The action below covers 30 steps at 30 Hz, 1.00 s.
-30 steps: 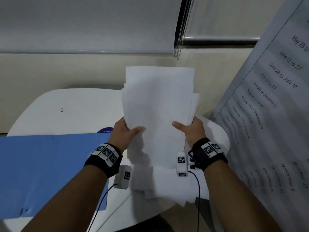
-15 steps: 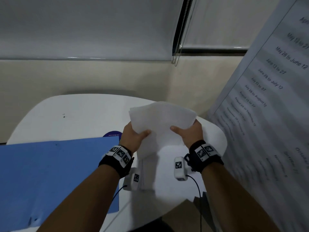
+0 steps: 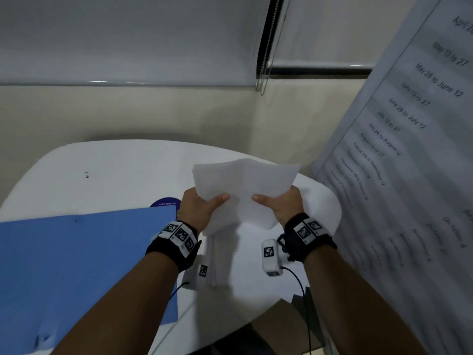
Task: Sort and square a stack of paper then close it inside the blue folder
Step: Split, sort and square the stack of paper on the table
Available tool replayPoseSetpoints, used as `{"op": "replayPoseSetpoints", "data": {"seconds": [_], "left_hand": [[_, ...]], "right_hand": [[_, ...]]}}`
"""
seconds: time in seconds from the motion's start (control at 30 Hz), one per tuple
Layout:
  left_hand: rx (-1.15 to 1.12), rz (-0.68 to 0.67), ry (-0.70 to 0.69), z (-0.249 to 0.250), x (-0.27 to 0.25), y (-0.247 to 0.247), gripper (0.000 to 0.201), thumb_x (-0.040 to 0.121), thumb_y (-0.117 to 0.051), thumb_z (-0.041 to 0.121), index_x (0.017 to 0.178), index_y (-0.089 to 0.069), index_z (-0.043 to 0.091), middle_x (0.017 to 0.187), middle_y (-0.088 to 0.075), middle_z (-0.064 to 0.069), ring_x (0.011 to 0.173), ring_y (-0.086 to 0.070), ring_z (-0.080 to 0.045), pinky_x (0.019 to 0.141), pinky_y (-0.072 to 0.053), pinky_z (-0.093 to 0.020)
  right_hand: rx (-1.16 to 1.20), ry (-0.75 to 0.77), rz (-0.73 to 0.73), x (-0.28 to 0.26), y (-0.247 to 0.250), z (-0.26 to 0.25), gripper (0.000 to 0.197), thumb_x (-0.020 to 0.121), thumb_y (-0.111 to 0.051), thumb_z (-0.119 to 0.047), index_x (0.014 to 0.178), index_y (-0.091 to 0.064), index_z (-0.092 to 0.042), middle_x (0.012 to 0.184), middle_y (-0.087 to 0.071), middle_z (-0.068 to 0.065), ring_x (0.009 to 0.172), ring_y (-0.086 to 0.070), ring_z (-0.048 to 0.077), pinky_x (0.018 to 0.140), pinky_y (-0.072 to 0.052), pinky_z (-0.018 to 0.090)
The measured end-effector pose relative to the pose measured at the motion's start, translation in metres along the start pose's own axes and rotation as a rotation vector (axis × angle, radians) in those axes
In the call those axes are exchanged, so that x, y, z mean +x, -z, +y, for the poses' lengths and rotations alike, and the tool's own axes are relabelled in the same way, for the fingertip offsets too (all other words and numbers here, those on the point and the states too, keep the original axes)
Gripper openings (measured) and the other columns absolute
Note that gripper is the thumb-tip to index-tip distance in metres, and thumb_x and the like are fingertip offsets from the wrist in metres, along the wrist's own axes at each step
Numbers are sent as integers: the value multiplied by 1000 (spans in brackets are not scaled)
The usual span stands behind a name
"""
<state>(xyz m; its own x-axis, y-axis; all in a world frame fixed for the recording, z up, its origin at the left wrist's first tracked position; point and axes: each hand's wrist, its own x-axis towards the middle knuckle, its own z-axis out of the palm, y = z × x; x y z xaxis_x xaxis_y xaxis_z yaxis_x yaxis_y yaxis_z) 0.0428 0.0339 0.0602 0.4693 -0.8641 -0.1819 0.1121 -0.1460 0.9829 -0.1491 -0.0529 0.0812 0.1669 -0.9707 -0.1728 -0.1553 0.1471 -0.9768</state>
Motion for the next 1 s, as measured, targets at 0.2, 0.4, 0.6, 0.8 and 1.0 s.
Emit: {"op": "replayPoseSetpoints", "data": {"seconds": [0.2, 0.4, 0.6, 0.8, 1.0], "left_hand": [[49, 102, -77, 8, 3, -9, 19, 80, -82, 18, 96, -72, 21, 92, -75, 7, 85, -73, -6, 71, -58, -21], [123, 180, 1, -15, 1, -14, 14, 84, -80, 23, 97, -72, 23, 96, -75, 5, 89, -71, -10, 78, -58, -32], [201, 213, 24, -27, -3, -39, 13, 92, -70, 16, 104, -68, 10, 86, -68, 7, 73, -62, 5, 57, -45, -3], [320, 329, 30, -25, 1, -13, 20, 89, -73, 31, 85, -70, 11, 74, -66, 6, 68, -59, -7, 58, -46, -16], [361, 379, 199, -45, -13, 30, 28, 85, -77, 31, 87, -71, 3, 81, -70, -7, 79, -66, -27, 73, -54, -37]], "right_hand": [[15, 27, -55, 20, 11, 5, 37, 60, -91, -8, 85, -67, -22, 87, -72, -10, 80, -70, 7, 69, -57, 18], [9, -34, -110, 31, 20, 23, 20, 72, -85, -12, 80, -69, -21, 80, -72, -11, 71, -69, 0, 61, -53, 15], [-15, -50, -136, 36, 21, 47, 16, 86, -72, -15, 98, -67, -24, 90, -69, -15, 86, -67, 3, 66, -51, 8], [-526, -179, -63, 51, 59, 89, 48, 88, -62, -12, 134, -51, -17, 138, -51, 2, 123, -52, 24, 103, -45, 38], [-961, -434, -145, 38, 56, 116, 104, 77, -73, -51, 153, -15, -11, 158, -18, 10, 141, -20, 35, 110, -33, 53]]}}
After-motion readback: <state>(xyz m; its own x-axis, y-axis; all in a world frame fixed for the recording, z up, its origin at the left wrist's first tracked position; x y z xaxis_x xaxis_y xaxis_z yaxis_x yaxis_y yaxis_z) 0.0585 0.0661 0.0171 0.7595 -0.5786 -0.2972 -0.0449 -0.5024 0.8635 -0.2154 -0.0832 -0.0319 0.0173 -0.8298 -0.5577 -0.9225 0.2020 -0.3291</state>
